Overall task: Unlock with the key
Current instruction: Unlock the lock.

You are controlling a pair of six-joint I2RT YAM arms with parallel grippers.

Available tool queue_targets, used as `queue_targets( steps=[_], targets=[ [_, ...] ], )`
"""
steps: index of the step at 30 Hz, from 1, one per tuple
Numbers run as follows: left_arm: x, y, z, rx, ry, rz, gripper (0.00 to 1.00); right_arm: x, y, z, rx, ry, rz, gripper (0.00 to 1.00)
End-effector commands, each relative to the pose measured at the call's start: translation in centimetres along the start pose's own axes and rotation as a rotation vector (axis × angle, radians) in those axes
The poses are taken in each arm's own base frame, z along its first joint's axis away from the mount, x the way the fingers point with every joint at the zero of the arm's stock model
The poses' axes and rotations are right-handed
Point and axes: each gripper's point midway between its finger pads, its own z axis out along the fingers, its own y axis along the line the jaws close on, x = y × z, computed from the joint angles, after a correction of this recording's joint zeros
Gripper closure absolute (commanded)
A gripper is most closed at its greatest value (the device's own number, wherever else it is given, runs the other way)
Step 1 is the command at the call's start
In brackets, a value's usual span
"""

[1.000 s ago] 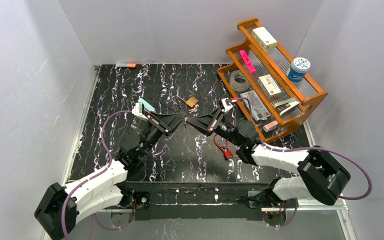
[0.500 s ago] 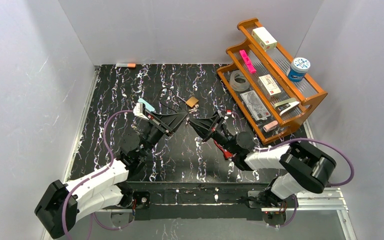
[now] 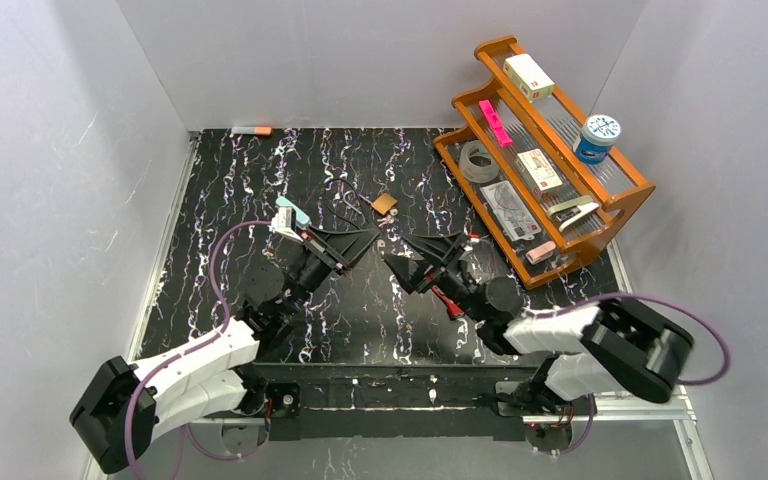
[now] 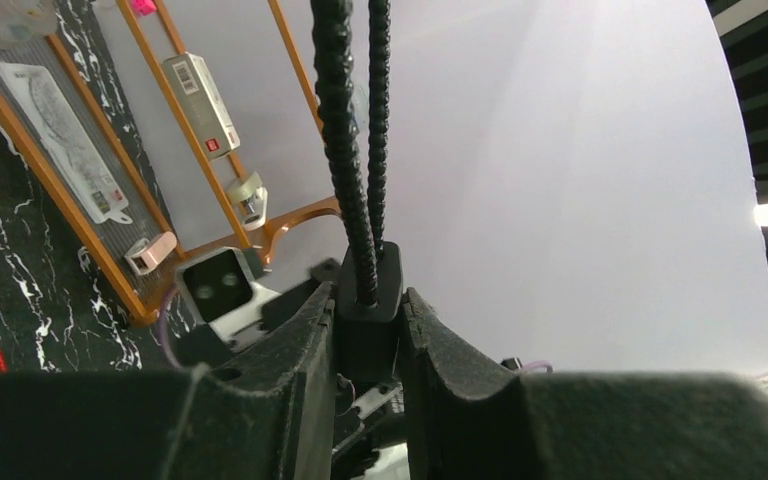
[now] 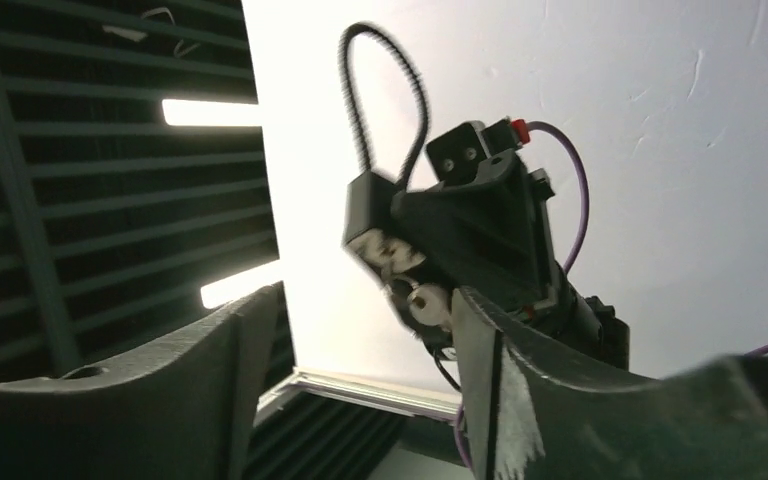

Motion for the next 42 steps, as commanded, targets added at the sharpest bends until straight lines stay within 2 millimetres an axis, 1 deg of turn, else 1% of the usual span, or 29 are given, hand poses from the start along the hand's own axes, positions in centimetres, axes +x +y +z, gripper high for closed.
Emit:
queue_targets(
  steps=[1,2,3,4,5,6,8,10,11,13,15,16,19,20,24,26,27,28,29,32,34,35,37,42],
  targets=[
    [-1.3,-0.8,0.5,0.003,-0.062,0.024,1.0,-0.1,1.6,-1.6,-0.003,-0.041,-0.216,0.23],
    [-1.3,-0.4,0.6,-0.015,-0.065,0.03,1.0,-0.8,0.7,-1.9,0.053,-0.072,-0.278,0.21],
    [-1.5,-0.2,0.7,-0.031,-0.07,0.039,1.0,-1.5,0.0,-2.4,0.103,-0.098,-0.402,0.2],
    [-1.4,0.5,0.8,-0.071,-0.066,0.055,1.0,-2.6,-1.4,-3.0,0.194,-0.129,-0.507,0.2],
    [-1.5,1.1,0.8,-0.115,-0.067,0.073,1.0,-2.7,-0.5,-3.3,0.209,-0.142,-0.627,0.2],
    [-1.8,1.6,0.8,-0.153,-0.071,0.093,1.0,-3.1,-0.2,-3.6,0.249,-0.146,-0.792,0.2],
    [-2.0,2.0,0.8,-0.202,-0.072,0.123,1.0,-3.7,0.9,-3.5,0.344,-0.147,-1.045,0.21],
    [-2.3,2.5,0.6,-0.253,-0.072,0.162,1.0,-3.4,2.1,-2.9,0.389,-0.072,-1.318,0.22],
    [-2.6,2.3,0.8,-0.275,-0.075,0.177,1.0,-3.4,1.9,-2.6,0.43,-0.015,-1.426,0.22],
    [-2.8,2.7,0.9,-0.341,-0.07,0.194,1.0,-2.7,2.2,-1.3,0.469,0.1,-1.587,0.26],
    [-2.9,2.4,1.1,-0.375,-0.063,0.188,1.0,-2.5,1.1,-0.4,0.522,0.191,-1.704,0.31],
    [-3.2,1.9,1.2,-0.386,-0.064,0.194,1.0,-2.5,0.8,0.0,0.552,0.207,-1.752,0.32],
    [-3.9,2.1,0.8,-0.476,-0.075,0.207,1.0,-1.9,-0.1,1.0,0.596,0.246,-1.861,0.34],
    [-4.0,2.1,0.7,-0.496,-0.077,0.212,1.0,-1.9,-0.7,0.9,0.621,0.267,-1.89,0.34],
    [-4.3,1.8,0.5,-0.529,-0.071,0.223,1.0,-1.7,-1.7,1.4,0.675,0.29,-1.968,0.35],
    [-4.3,1.5,0.8,-0.525,-0.071,0.221,1.0,-1.3,-2.3,1.8,0.676,0.315,-1.978,0.51],
    [-4.2,2.0,0.5,-0.549,-0.062,0.226,1.0,-0.9,-2.4,2.1,0.669,0.332,-1.975,0.54],
    [-4.1,2.1,0.4,-0.556,-0.059,0.228,1.0,-0.7,-2.5,2.3,0.671,0.338,-1.975,0.54],
    [-4.2,2.1,0.4,-0.557,-0.061,0.228,1.0,-0.7,-2.5,2.4,0.675,0.329,-1.98,0.52],
    [-4.2,2.1,0.3,-0.561,-0.061,0.232,1.0,-0.9,-1.4,2.7,0.662,0.256,-1.988,0.36],
    [-4.2,2.2,0.2,-0.561,-0.06,0.232,1.0,-0.9,-0.6,2.7,0.647,0.218,-1.991,0.31],
    [-4.2,2.1,0.2,-0.561,-0.06,0.232,1.0,-0.7,0.0,3.0,0.621,0.192,-1.99,0.31],
    [-4.2,2.1,0.1,-0.559,-0.058,0.231,1.0,-0.8,0.3,3.3,0.619,0.174,-1.995,0.32],
    [-4.0,2.1,0.2,-0.558,-0.05,0.229,1.0,-0.4,-0.2,4.1,0.614,0.205,-2.007,0.43]
  ],
)
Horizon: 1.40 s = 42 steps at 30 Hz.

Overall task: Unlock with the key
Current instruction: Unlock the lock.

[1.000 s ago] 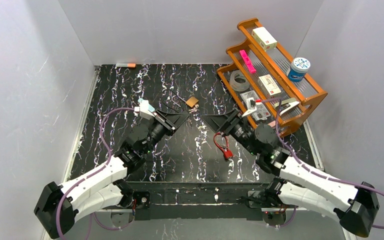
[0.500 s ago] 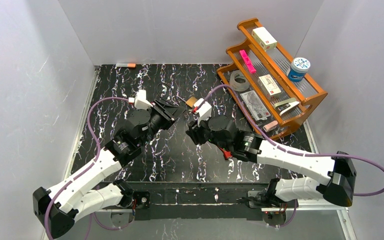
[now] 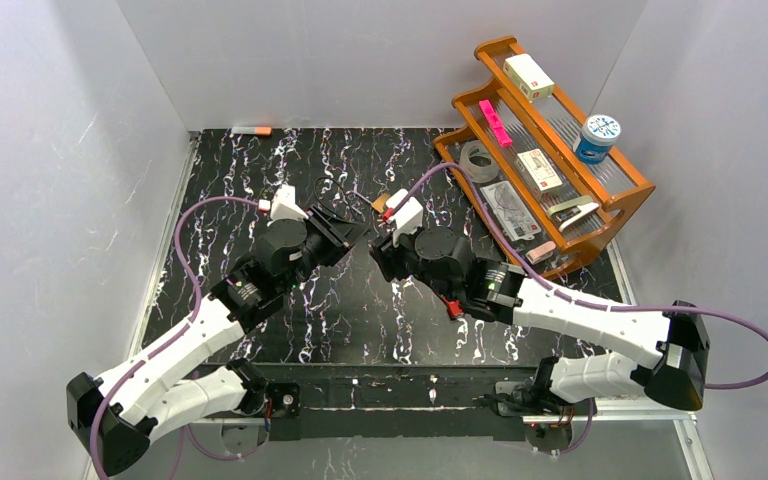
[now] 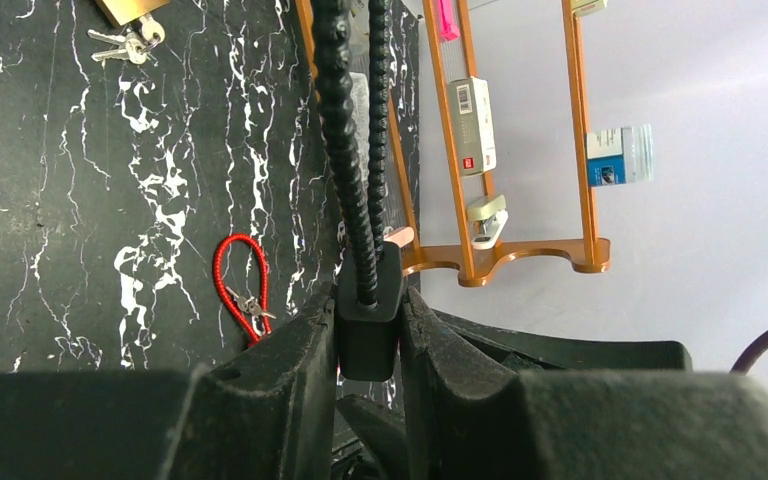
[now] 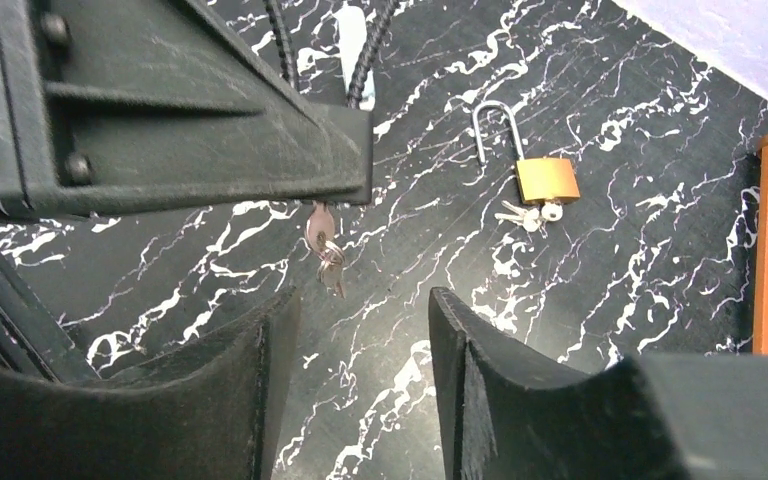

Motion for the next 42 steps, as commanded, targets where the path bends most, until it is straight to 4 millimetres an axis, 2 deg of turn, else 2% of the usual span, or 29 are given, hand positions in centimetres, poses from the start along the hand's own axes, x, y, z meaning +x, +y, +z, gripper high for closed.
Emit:
queue_targets(
  steps=[1,11,23,27,35,42],
  targets=[
    [-1.5,-1.9,-0.6,0.044,-0.045,-0.001,1.0,-4.4,0.2,0.0,0.0,-0.11,0.011,0.45],
    [-1.2,-2.0,-0.5,0.054,-0.039,-0.005,1.0,-5.1,0.9,1.0,-0.016,-0.122,0.021,0.48],
    [-1.0,-2.3,-0.8,0.08,-0.024,-0.007,1.0,-4.8,0.1,1.9,0.061,-0.104,0.066,0.89],
    [-1.0,-3.1,-1.1,0.124,-0.026,-0.023,1.0,-5.0,-0.4,1.6,0.072,-0.123,0.14,0.97],
    [-0.4,-3.6,-2.0,0.207,-0.001,-0.043,1.0,-6.5,-0.5,-0.9,-0.201,-0.197,0.383,0.99],
    [0.2,-5.0,-2.4,0.311,0.025,-0.076,1.0,-7.4,0.6,-3.3,-0.434,-0.218,0.501,0.99]
  ],
)
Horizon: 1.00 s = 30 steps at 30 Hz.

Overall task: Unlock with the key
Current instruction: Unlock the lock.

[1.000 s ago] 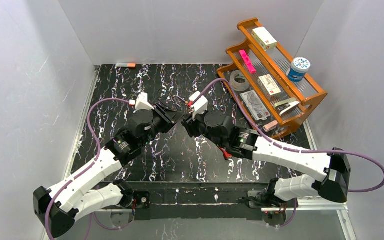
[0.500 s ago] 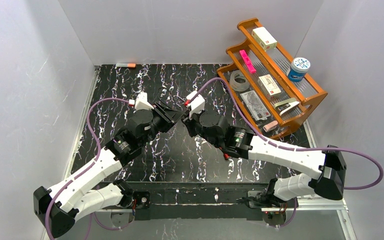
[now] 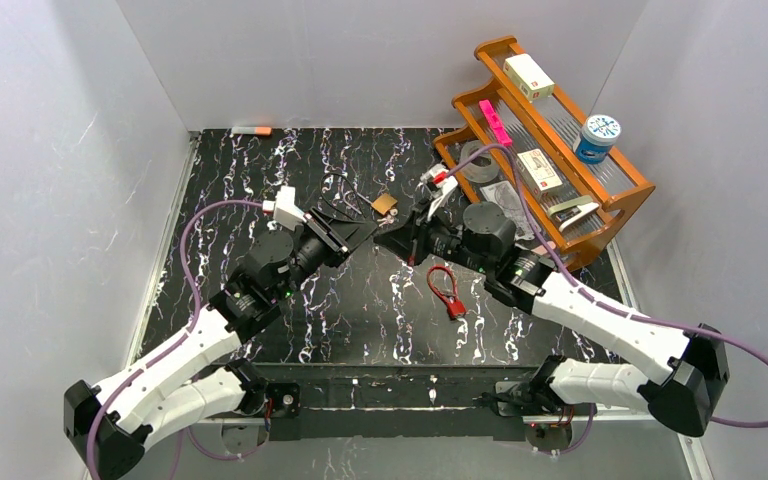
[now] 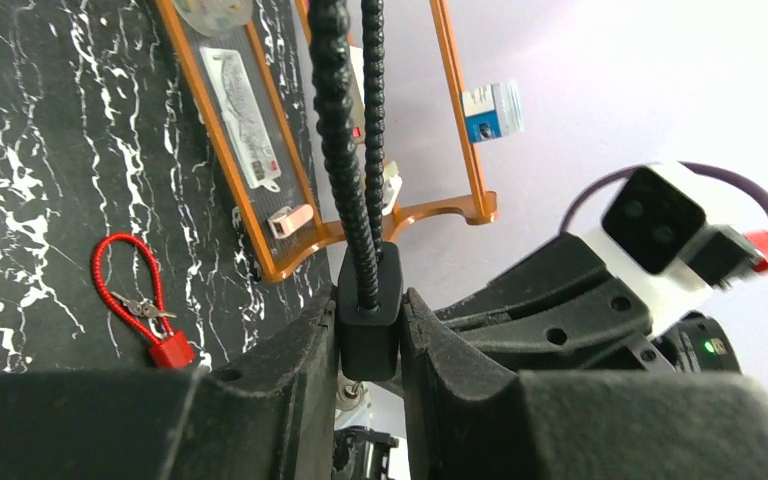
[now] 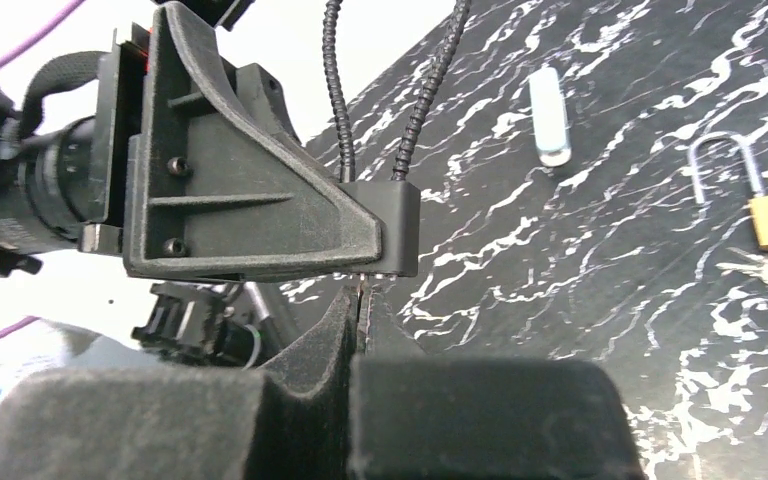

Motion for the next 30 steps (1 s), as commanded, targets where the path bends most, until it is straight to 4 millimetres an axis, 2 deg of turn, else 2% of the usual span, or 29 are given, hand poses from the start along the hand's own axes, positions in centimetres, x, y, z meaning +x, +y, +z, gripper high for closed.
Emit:
queue_targets(
  steps=[1,3,4,6,7,8,10,14,16,21,25,28,30],
  targets=[
    [-0.2,-1.9,-0.8,0.11,-0.007,-0.018,1.0,-3.0,1.9,-1.3,-0.15,-0.089,0.104,0.99],
    [-0.2,-2.2,-0.8,0.125,-0.006,-0.02,1.0,-2.8,2.0,-1.4,-0.165,-0.08,0.129,0.99],
    [-0.2,-2.2,-0.8,0.128,-0.006,-0.017,1.0,-2.5,1.9,-1.5,-0.157,-0.071,0.143,0.92],
    [-0.3,-2.2,-0.8,0.131,-0.013,-0.005,1.0,-2.3,1.4,-1.8,-0.136,-0.071,0.15,0.56],
    [-0.3,-2.0,-0.8,0.123,-0.015,0.006,1.0,-2.2,1.3,-2.2,-0.13,-0.079,0.149,0.43],
    [-0.4,-1.9,-0.8,0.118,-0.019,0.022,1.0,-2.3,1.1,-2.7,-0.122,-0.091,0.147,0.33],
    [-0.5,-1.6,-0.9,0.111,-0.024,0.059,1.0,-2.6,0.9,-3.9,-0.121,-0.117,0.147,0.22],
    [-0.1,-2.0,-1.2,0.163,-0.012,0.161,1.0,-4.5,1.5,-6.5,-0.137,-0.182,0.145,0.19],
    [0.7,-2.2,-1.2,0.204,0.026,0.242,1.0,-4.9,1.5,-6.8,-0.122,-0.184,0.148,0.19],
    [4.8,-4.1,-1.8,0.47,0.201,0.563,1.0,-5.7,1.1,-6.9,-0.071,-0.174,0.138,0.21],
    [5.7,-5.0,-1.8,0.605,0.209,0.741,1.0,-6.4,1.3,-7.5,-0.073,-0.201,0.091,0.22],
    [5.8,-5.2,-2.1,0.677,0.181,0.895,1.0,-6.7,1.8,-8.0,-0.092,-0.207,0.046,0.33],
    [6.1,-5.1,-2.6,0.732,0.174,0.993,1.0,-6.9,2.1,-8.4,-0.105,-0.211,0.019,0.34]
  ],
)
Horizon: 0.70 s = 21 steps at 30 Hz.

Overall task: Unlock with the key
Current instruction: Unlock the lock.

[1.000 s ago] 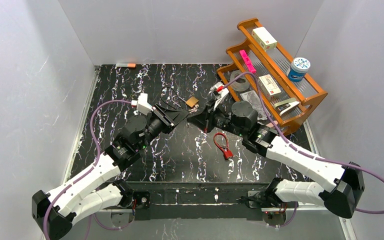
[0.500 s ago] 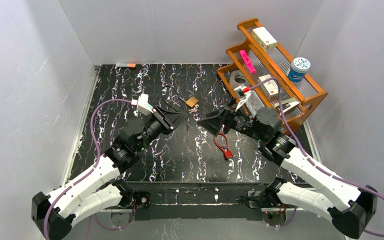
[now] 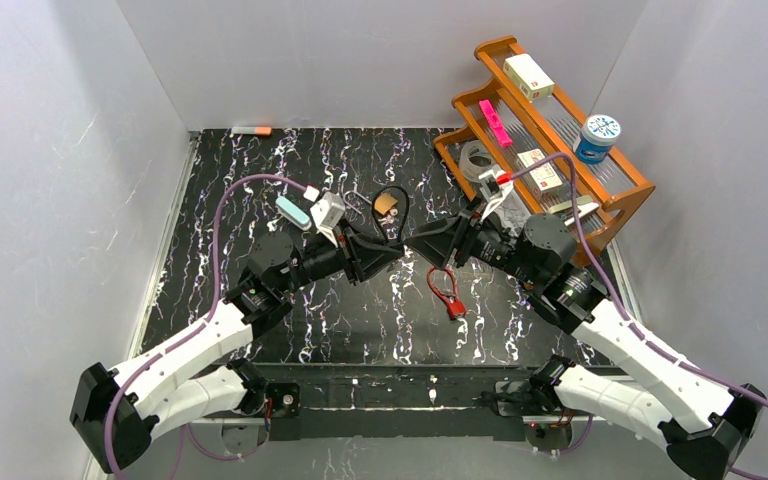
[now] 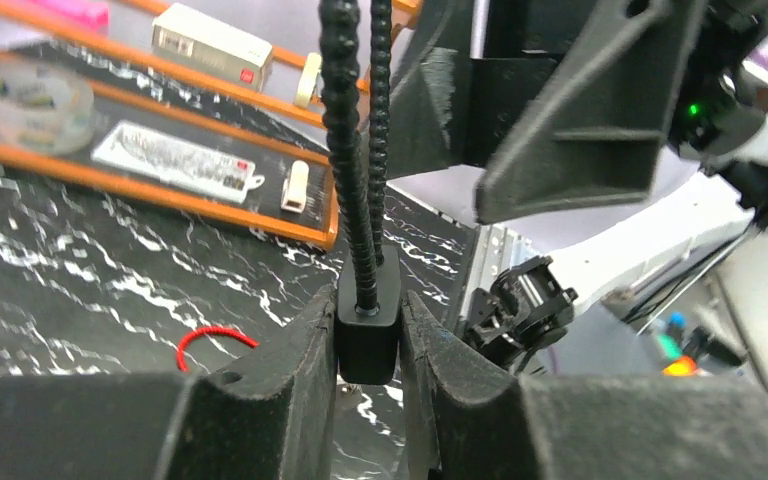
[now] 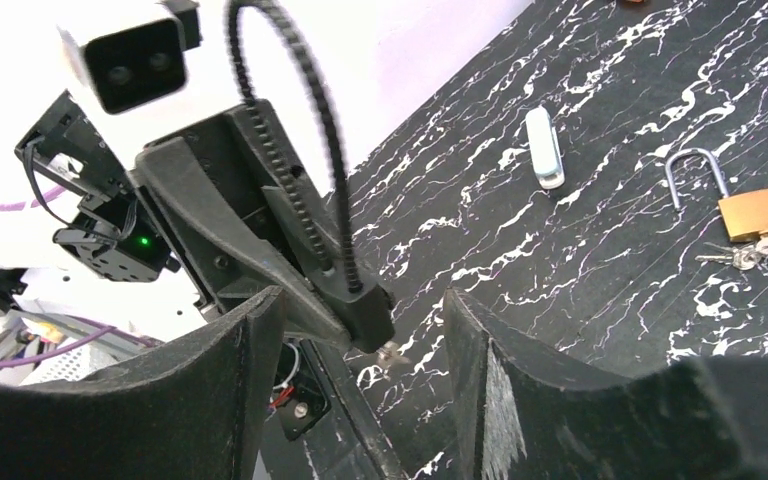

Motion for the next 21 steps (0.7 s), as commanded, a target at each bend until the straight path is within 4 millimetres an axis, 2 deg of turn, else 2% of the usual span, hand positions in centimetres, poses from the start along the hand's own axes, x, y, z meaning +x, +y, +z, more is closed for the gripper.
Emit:
queue_targets(
  steps=[1,6,11,18,21],
  targets=[
    [-1.5,-3.0,-0.7,0.207,-0.064,0.375,1.0,-3.4,2.5,-1.3,-0.067,-0.084,-0.104,0.34],
    [-1.3,-3.5,-0.7,0.255,-0.045,0.476,1.0,-3.7,2.7,-2.1,-0.068,-0.105,-0.14,0.33],
    [-1.1,-3.5,-0.6,0.27,-0.031,0.51,1.0,-3.5,4.8,-2.7,-0.189,-0.112,-0.203,0.37],
    [-0.5,-3.2,-0.8,0.268,-0.009,0.529,1.0,-2.9,5.2,-1.4,-0.249,-0.072,-0.246,0.39],
    [-1.2,-2.0,-0.6,0.183,-0.028,0.518,1.0,-3.0,5.0,-1.3,-0.24,-0.07,-0.252,0.41]
  ],
)
